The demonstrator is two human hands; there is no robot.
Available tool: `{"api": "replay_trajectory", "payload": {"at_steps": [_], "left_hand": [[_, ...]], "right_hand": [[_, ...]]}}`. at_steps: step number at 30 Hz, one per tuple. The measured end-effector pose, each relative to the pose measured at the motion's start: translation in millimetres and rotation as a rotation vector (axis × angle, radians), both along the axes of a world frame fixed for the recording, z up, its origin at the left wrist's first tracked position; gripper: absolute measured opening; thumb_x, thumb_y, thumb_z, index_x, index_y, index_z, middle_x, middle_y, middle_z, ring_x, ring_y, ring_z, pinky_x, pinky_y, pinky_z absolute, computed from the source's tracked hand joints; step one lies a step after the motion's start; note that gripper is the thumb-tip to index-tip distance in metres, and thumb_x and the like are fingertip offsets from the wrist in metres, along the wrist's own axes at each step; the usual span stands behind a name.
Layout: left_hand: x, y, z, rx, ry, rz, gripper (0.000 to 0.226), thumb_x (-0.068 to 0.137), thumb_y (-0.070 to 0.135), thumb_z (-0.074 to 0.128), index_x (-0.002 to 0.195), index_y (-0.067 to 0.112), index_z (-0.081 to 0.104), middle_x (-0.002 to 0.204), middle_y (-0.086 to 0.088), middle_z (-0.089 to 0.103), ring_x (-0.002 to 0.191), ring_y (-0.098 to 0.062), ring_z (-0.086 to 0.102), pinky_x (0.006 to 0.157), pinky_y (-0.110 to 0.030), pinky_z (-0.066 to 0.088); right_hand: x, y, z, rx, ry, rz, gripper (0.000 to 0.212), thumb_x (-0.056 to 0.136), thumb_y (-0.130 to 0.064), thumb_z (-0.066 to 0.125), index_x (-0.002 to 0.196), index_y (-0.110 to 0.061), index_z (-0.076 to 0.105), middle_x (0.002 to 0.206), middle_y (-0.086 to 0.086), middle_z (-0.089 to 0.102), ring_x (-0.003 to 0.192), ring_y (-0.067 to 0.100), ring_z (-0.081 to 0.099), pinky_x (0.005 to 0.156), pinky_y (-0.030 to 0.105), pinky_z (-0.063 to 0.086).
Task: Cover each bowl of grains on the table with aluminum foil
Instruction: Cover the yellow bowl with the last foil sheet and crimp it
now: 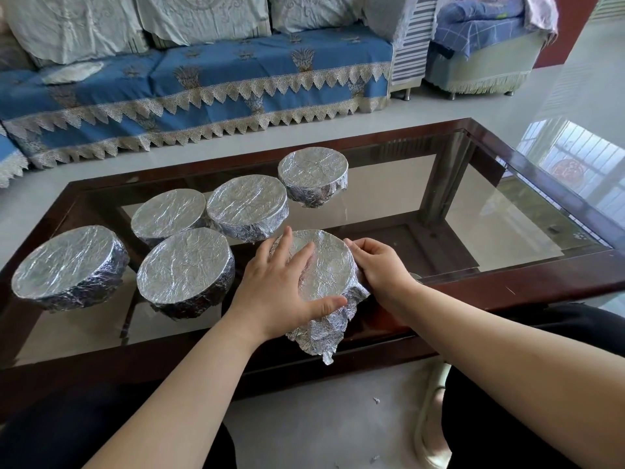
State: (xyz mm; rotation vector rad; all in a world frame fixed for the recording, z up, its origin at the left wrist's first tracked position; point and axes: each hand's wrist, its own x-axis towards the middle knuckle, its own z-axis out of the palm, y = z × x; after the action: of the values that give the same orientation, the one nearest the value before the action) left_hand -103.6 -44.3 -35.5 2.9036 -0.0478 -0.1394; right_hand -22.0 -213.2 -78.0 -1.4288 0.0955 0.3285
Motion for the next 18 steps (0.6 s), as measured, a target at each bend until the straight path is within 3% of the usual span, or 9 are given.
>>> {"api": "replay_trajectory", "payload": {"at_steps": [6, 9, 12, 18], "left_hand": [[1, -2, 1, 0.014, 0.008, 0.011, 0.12, 0.055, 0.1, 0.023, 0.156, 0.038, 0.009, 0.165, 0.003, -0.016, 0.149, -0.02, -0.012, 0.12, -0.047, 0.007], [1, -3, 0, 0.015, 0.009, 0.019, 0.121, 0.053, 0.1, 0.022, 0.156, 0.038, 0.009, 0.165, 0.004, -0.015, 0.149, -0.02, -0.011, 0.12, -0.047, 0.007], [0, -4, 0, 0.019, 0.012, 0.024, 0.118, 0.057, 0.099, 0.027, 0.156, 0.038, 0.009, 0.165, 0.003, -0.015, 0.15, -0.022, -0.011, 0.12, -0.047, 0.006], [0, -4, -1, 0.029, -0.002, 0.044, 0.122, 0.052, 0.1, 0.017, 0.156, 0.037, 0.008, 0.165, 0.002, -0.015, 0.15, -0.023, -0.01, 0.12, -0.048, 0.008]], "right_hand": [[1, 4, 0, 0.071, 0.045, 0.013, 0.008, 0.091, -0.013, 0.067, 0.092, -0.006, 0.066, 0.072, 0.008, 0.066, 0.054, 0.015, 0.057, 0.052, 0.026, 0.05], [2, 5, 2, 0.11, 0.016, 0.02, 0.013, 0.086, 0.0, 0.069, 0.098, -0.003, 0.064, 0.077, 0.007, 0.067, 0.056, 0.015, 0.059, 0.052, 0.026, 0.051], [8, 5, 1, 0.017, -0.039, 0.022, 0.02, 0.081, 0.01, 0.067, 0.085, -0.009, 0.061, 0.073, 0.005, 0.062, 0.055, 0.018, 0.053, 0.052, 0.03, 0.047], [14, 3, -1, -0.228, -0.158, 0.015, 0.022, 0.079, 0.005, 0.069, 0.071, -0.014, 0.062, 0.064, 0.002, 0.062, 0.059, 0.02, 0.051, 0.057, 0.034, 0.044]]}}
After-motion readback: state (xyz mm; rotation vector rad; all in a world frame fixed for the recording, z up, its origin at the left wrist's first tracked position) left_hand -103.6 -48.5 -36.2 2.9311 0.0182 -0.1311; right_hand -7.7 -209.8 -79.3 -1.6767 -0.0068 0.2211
